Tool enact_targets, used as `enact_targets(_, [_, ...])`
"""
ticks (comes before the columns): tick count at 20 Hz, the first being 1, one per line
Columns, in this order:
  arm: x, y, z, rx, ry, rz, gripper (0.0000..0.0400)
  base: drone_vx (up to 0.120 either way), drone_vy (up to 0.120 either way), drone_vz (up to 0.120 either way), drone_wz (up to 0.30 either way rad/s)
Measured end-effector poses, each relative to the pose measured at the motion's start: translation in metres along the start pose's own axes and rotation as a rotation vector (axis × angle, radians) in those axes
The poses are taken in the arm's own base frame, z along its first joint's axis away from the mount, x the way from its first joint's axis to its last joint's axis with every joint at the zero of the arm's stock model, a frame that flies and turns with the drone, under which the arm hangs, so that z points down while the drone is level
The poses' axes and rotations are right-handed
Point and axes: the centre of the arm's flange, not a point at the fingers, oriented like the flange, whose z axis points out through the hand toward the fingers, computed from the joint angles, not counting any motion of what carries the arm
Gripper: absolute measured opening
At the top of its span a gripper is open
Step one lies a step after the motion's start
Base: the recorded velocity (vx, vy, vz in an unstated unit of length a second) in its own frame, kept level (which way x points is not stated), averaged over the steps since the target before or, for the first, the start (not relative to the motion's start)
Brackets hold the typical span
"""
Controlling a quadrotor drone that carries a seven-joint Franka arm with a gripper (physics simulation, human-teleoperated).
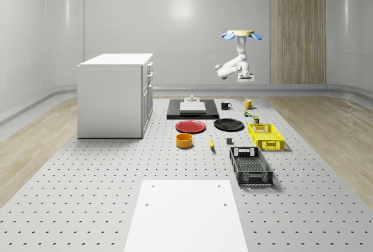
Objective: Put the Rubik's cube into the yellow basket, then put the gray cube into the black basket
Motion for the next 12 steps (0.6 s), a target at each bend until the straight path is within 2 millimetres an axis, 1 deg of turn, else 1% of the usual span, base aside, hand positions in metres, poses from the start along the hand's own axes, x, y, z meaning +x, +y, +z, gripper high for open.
enact_targets(12, [-0.0024,-0.0023,-0.0001,-0.023,0.025,-0.001,0.04,0.12,0.0,-0.12,0.0])
